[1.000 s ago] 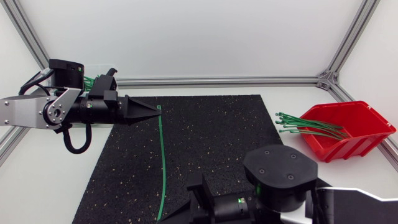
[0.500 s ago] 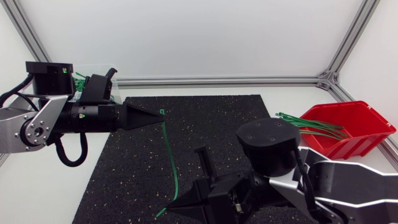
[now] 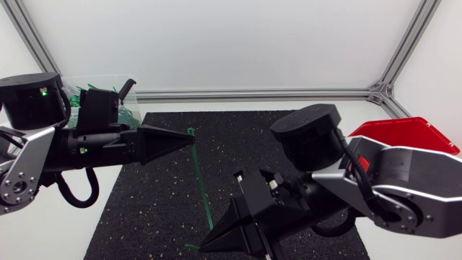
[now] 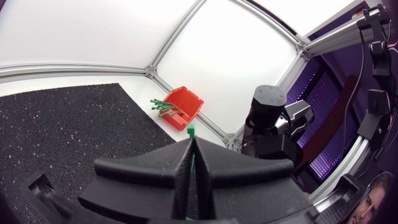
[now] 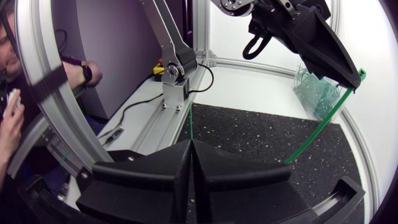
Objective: Take a green cable tie from the red box, thread the tail through the head to close it, then place it in the transparent bin on the left.
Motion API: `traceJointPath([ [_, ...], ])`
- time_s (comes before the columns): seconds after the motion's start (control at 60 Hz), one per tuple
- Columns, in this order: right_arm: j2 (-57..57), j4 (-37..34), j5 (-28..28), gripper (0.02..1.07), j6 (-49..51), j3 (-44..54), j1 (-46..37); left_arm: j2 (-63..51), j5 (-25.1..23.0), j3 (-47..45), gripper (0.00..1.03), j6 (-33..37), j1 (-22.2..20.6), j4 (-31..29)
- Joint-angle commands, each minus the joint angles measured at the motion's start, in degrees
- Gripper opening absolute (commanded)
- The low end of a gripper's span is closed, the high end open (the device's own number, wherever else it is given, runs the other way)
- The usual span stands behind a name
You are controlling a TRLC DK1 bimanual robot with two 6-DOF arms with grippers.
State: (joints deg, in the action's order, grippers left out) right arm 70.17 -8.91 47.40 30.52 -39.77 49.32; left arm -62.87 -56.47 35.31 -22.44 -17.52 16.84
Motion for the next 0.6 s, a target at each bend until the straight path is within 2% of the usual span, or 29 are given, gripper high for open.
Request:
traceJointPath([
  [0.0,-1.2,-4.8,2.2,0.08,-6.2,-4.4,-0.8,1.8,1.0,-2.6,0.04,-0.9,-1.3,1.8],
  [0.05,-0.9,-8.0,2.5,0.08,-13.3,-6.7,-2.2,2.1,1.4,-3.2,0.04,-1.5,-1.8,2.8],
  [0.133,-1.3,-14.5,3.4,0.08,-17.4,-10.0,-3.2,2.9,1.9,-4.4,0.04,-2.3,-2.5,4.3],
  [0.2,-1.3,-16.8,5.5,0.08,-22.8,-11.2,-4.2,3.5,2.2,-5.3,0.04,-3.4,-3.0,5.8],
  [0.417,-1.1,-19.2,17.3,0.08,-39.0,-13.4,-7.7,7.4,4.7,-9.0,0.04,-5.8,-5.9,9.9],
  [0.583,-2.2,-19.2,21.1,0.08,-48.6,-16.0,-8.8,9.0,6.5,-9.2,0.04,-7.7,-8.1,11.1],
])
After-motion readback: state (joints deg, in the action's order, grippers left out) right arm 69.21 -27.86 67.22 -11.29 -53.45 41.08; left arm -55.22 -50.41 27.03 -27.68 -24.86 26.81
